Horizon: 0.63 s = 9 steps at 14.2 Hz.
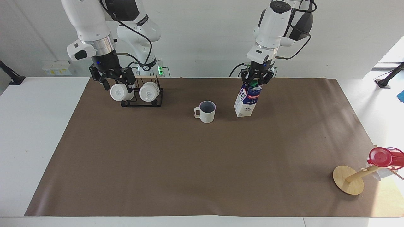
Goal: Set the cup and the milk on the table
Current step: 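Release the mug and retract the right gripper while the left gripper lifts the carton, then carry the milk carton with the left gripper beside the white mug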
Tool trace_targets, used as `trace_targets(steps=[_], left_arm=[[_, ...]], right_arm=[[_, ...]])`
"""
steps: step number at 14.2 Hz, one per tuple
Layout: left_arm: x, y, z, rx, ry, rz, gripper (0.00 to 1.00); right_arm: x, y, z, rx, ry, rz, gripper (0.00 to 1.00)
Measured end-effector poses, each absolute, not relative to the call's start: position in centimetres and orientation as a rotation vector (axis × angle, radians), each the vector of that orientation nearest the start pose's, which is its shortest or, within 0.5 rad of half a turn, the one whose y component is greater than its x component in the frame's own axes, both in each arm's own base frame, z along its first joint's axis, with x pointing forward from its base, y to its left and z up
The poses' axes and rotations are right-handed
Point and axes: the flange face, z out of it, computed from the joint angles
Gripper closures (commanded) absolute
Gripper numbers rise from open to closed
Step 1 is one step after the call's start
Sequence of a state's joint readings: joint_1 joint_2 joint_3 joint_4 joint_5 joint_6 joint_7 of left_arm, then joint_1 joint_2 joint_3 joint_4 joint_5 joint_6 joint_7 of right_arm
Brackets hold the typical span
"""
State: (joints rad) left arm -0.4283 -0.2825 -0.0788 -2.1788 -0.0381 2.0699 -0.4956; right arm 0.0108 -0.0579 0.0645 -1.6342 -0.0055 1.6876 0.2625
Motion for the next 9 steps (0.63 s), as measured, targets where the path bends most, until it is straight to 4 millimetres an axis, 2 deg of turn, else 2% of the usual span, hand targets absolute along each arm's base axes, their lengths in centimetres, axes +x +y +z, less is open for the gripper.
trace_targets(steps=[4,9], left_arm=[[43.2,-25.6,49.9,-3.231,-0.028,-0.223,0.56],[42.8,-27.7,47.8,-3.197,-0.021,-0.236,0.57]], right_arm=[[53.6,3.7,66.0,-3.154,0.264,-0.079,0.0],[54.3,3.7,66.8,-3.159,0.235,-0.011,0.0]])
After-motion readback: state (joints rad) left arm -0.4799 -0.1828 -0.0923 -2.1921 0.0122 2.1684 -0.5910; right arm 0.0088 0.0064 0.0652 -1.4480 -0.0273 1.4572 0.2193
